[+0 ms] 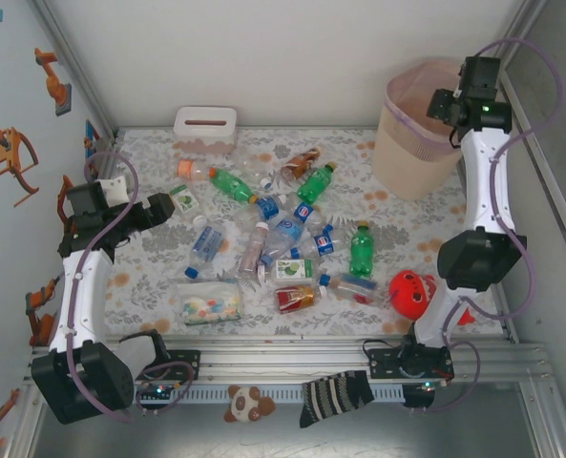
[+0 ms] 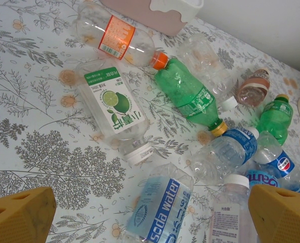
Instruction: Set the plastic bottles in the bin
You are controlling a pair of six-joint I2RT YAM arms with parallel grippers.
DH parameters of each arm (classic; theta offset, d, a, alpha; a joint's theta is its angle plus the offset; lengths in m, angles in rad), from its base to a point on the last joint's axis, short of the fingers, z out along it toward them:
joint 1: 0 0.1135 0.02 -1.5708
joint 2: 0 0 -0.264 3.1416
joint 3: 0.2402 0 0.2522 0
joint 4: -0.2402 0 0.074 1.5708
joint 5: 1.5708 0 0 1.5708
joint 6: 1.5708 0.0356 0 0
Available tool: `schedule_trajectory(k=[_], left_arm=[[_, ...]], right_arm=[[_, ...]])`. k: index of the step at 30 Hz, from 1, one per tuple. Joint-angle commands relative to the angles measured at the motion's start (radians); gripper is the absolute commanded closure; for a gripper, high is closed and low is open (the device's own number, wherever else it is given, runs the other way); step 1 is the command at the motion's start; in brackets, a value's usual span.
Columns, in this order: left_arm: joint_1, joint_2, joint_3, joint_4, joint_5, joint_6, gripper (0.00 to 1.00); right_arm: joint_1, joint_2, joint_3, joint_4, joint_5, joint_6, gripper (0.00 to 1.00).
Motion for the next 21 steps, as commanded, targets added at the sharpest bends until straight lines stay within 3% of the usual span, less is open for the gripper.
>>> schedule_trajectory(k=[1,7,13,21], left_arm=[[0.007,-0.004,-0.003,0.009,0.019,-0.009,0.03],[0.007,-0.002,-0.002,0.006,0.022,-0.009,0.03],[0.008,-0.010,-0.003,0.009,0.017,-0.009,0.03],[0.008,-0.008,-0.002,0.008,0.022,-0.011,0.03]], right_arm=[[-0.014,-0.066,-0.021,-0.002,0.142,-0.009,0.32],[-0.016,-0.068,-0.035,0.046,0.267,0.059,0.29],[-0.013,-0.060,-0.013,0.007,0.240,0.210,0.34],[0.020,-0.125,-0.144,0.016,0.334,0.468,0.35]])
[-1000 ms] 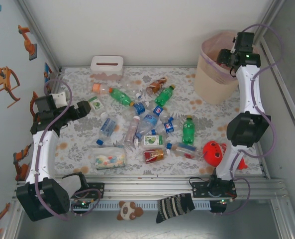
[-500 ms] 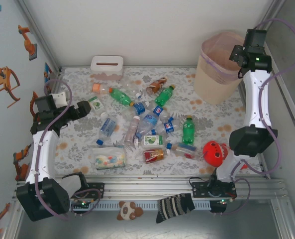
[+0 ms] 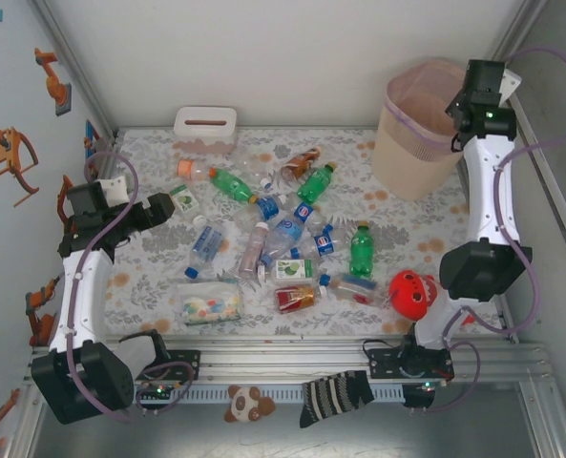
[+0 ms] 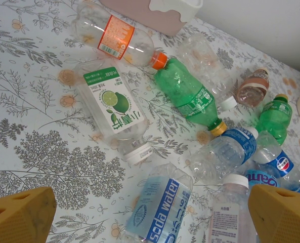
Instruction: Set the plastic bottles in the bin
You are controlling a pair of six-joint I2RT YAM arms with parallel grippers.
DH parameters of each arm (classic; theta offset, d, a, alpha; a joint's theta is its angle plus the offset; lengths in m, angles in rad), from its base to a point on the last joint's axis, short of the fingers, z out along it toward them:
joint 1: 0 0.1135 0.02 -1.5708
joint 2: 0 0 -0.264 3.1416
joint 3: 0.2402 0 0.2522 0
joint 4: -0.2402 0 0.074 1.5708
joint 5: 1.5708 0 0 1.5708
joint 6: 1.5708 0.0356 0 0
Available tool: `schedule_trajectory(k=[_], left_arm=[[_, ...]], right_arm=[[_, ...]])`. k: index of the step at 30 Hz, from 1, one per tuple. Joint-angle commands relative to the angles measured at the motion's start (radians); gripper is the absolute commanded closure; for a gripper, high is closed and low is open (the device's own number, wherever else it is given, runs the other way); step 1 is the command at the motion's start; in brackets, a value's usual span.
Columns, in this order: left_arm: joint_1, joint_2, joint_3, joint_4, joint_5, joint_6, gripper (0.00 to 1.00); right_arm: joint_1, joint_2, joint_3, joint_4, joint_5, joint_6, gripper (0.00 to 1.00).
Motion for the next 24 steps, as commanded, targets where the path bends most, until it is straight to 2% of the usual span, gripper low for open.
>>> schedule_trajectory(k=[1,4,9,15,24], left_arm=[[0.008,-0.008,-0.002,0.009,0.020,-0.011,0.03],[0.007,-0.012,-0.003,0.009,0.021,-0.011,0.03],[0.008,-0.012,-0.003,0.009,0.023,-0.011,0.03],[0.008,-0.019,-0.005,0.004,0.018,-0.007,0.03],[0.008,-0.016,-0.003,0.002,0.016,-0.005,0.03]], right_arm=[[0.009,-0.049,-0.062,-0.007,0.087,0.198,0.36],[0.012,-0.043,-0.088,-0.019,0.116,0.274,0.36],[0.011,0.007,-0.089,0.006,0.110,0.300,0.38],[0.010,0.076,-0.063,0.008,0.118,0.309,0.47],[0.009,0.053,-0.075,0.005,0.096,0.268,0.68]])
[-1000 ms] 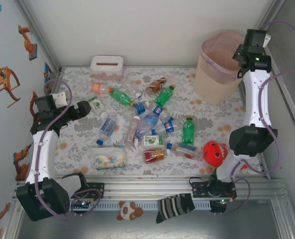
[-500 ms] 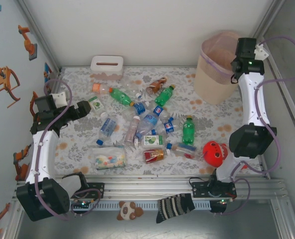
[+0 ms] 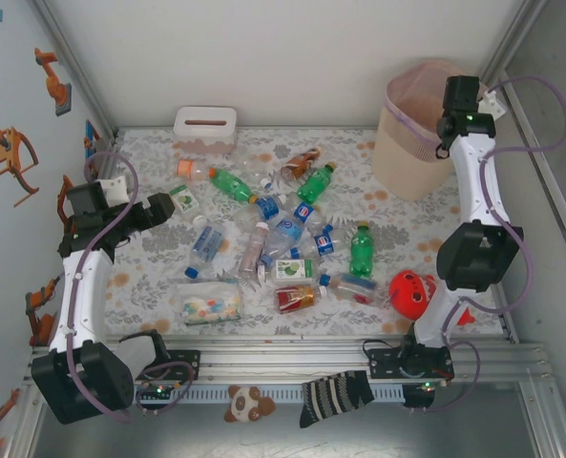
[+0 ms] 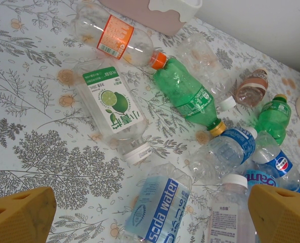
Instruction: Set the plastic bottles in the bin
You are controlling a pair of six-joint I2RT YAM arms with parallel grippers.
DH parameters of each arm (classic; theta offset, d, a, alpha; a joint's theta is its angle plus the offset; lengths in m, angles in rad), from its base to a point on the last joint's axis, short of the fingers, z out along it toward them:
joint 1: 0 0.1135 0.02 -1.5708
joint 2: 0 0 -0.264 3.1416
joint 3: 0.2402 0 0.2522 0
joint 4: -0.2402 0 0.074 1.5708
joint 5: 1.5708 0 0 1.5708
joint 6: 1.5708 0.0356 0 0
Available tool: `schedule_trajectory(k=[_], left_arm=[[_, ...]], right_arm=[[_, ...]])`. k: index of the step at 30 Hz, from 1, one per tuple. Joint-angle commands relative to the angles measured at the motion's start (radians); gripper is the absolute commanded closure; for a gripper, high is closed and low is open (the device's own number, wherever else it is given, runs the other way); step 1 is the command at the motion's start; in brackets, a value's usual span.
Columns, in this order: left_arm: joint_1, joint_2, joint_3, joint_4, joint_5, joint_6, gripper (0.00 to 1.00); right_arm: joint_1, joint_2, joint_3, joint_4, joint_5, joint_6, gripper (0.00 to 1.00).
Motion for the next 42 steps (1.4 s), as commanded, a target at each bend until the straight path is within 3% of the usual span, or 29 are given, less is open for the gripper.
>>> schedule_trajectory(k=[1,13,24,27,34,39,42], left_arm=[[0.008,-0.015,-0.004,0.002,0.012,-0.002,0.03],[0.008,-0.009,-0.005,0.004,0.015,-0.003,0.03],[0.007,-0.003,-0.005,0.007,0.016,-0.004,0.03],[0.007,-0.001,-0.005,0.009,0.019,-0.005,0.03],[0.008,-0.003,-0.005,0.007,0.019,-0.005,0.03],[0.008,0.003,-0.005,0.011,0.025,-0.008,0.03],[0.008,0.007,-0.005,0.011,0.031,-0.011,0.03]], right_arm=[[0.000,-0.043,0.006,0.000,0.003,-0.020,0.71],[0.000,-0.160,-0.098,0.073,-0.250,-0.303,0.82],[-0.002,-0.137,-0.062,0.020,-0.482,-0.507,0.85],[-0.010,-0.130,-0.042,-0.010,-0.521,-0.547,0.89],[-0.014,-0.160,-0.030,-0.086,-0.501,-0.542,0.90],[-0.014,-0.175,-0.028,-0.139,-0.383,-0.550,0.90],[-0.012,-0.168,0.012,-0.192,-0.316,-0.549,0.79]])
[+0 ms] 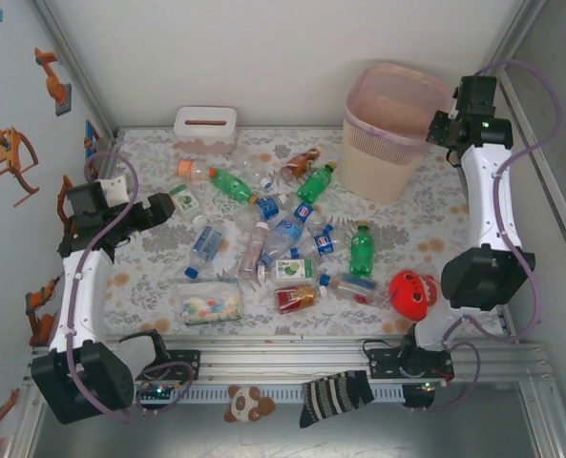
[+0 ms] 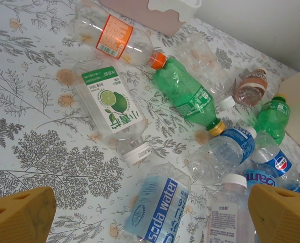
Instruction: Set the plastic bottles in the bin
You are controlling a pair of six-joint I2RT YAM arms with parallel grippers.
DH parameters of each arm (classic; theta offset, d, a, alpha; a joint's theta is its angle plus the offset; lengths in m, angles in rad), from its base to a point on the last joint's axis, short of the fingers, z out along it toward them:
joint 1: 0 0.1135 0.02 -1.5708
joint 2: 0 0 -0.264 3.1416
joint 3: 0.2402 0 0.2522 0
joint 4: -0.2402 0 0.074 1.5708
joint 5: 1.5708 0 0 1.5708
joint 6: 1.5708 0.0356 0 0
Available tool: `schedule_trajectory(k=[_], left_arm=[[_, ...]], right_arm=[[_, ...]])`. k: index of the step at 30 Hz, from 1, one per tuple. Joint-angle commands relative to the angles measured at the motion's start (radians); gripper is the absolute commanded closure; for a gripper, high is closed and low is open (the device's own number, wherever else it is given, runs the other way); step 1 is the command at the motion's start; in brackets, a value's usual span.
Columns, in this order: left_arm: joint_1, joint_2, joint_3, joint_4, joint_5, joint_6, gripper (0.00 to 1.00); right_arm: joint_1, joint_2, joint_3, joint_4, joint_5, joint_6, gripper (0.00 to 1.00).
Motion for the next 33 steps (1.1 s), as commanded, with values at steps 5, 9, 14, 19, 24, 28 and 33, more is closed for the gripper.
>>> schedule_trajectory(k=[5,9,14,19,24,28,33], left_arm=[[0.007,0.004,-0.006,0.014,0.029,-0.011,0.03],[0.008,0.005,-0.006,0.015,0.029,-0.013,0.03],[0.008,0.010,-0.006,0.018,0.031,-0.014,0.03],[0.007,0.015,-0.005,0.020,0.034,-0.016,0.03],[0.008,0.027,-0.003,0.024,0.032,-0.026,0.02],[0.007,0.043,0.003,0.016,0.030,-0.027,0.02],[0.008,0.051,0.003,0.016,0.031,-0.028,0.02]], right_arm=[[0.014,-0.069,0.066,-0.129,0.091,-0.011,0.67],[0.041,-0.132,0.036,-0.180,0.060,0.008,0.62],[0.118,-0.229,-0.109,-0.231,0.019,0.058,0.56],[0.235,-0.329,-0.308,-0.229,0.013,0.104,0.52],[0.321,-0.407,-0.519,-0.172,-0.049,0.161,0.49],[0.374,-0.444,-0.692,-0.087,-0.067,0.202,0.45],[0.417,-0.427,-0.847,0.036,-0.083,0.230,0.40]])
